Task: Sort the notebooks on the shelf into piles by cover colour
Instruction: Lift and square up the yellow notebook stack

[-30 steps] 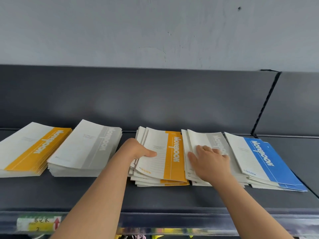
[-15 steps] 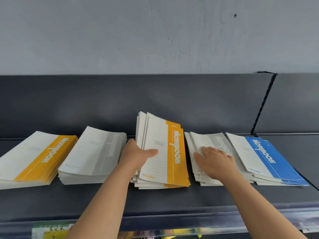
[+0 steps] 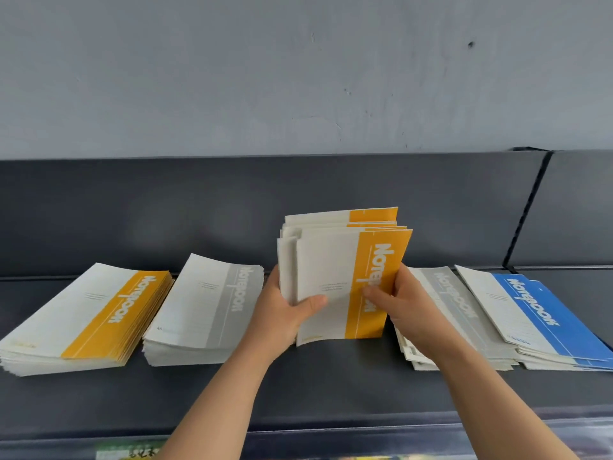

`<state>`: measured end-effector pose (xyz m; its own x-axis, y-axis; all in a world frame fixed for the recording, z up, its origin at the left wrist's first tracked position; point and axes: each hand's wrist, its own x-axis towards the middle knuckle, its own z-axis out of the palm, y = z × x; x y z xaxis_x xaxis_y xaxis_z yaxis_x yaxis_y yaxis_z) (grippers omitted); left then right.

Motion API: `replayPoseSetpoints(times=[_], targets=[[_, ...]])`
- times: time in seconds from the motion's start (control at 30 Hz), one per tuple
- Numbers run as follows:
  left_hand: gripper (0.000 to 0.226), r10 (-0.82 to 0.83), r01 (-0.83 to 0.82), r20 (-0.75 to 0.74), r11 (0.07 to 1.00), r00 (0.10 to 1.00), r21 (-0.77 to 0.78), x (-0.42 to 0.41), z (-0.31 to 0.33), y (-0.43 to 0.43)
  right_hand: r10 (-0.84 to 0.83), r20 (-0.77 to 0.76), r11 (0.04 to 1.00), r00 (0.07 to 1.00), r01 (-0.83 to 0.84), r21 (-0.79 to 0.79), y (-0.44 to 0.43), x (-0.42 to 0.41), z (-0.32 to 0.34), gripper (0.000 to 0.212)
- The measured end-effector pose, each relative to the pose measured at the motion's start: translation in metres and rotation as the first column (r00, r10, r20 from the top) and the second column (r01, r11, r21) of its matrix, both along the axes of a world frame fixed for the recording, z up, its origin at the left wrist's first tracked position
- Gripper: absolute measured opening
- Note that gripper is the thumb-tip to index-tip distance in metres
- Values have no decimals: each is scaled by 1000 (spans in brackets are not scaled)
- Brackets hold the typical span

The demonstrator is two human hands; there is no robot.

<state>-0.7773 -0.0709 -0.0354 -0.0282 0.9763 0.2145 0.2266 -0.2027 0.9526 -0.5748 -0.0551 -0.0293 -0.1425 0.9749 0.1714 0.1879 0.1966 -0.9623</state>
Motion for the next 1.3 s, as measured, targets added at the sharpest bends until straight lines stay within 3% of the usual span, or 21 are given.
replayPoseSetpoints(times=[0.07, 0.17, 0.27, 0.37, 0.43, 0.53, 0.6, 0.67, 0.77, 0.9, 1.07, 1.3], targets=[[77, -27, 27, 52, 1000, 998, 12, -1, 11, 2, 19, -73, 1000, 997, -18, 16, -3, -1, 8, 35], [88, -43, 31, 140, 996, 989, 89, 2, 43, 7, 33, -324, 998, 945, -17, 53, -2, -3, 31, 33], [75, 74, -98, 211, 990, 975, 102, 17, 71, 11, -64, -466, 998, 883, 56, -31, 4, -11, 53, 47], [28, 171, -193, 235, 978, 957, 77, 34, 83, 15, -204, -379, 979, 903, 177, -106, 8, -25, 65, 36], [15, 221, -249, 254, 965, 942, 86, 36, 84, 18, -280, -342, 960, 897, 252, -125, 13, -31, 66, 30], [28, 184, -254, 320, 948, 929, 192, 30, 71, 20, -248, -371, 969, 895, 225, -105, 15, -29, 58, 46], [50, 103, -180, 261, 941, 960, 288, 27, 53, 17, -149, -386, 989, 910, 134, -67, 12, -25, 43, 67], [57, 67, -99, 130, 962, 989, 255, 24, 34, 12, -76, -361, 997, 929, 73, -21, 7, -20, 27, 54], [46, 70, -68, -8, 985, 998, 160, 20, 18, 11, -53, -261, 998, 964, 59, 14, 5, -16, 15, 27], [44, 58, -58, 8, 983, 998, 171, 13, 24, 15, -27, -252, 996, 967, 47, 74, 4, -15, 21, 29], [88, -38, 33, 85, 997, 996, 63, 10, 2, 11, 92, -259, 993, 961, -69, 97, -10, -15, 8, 44], [89, -50, 46, 65, 997, 997, 63, 12, 0, 17, 70, -206, 994, 976, -50, 97, -9, -15, 2, 51]])
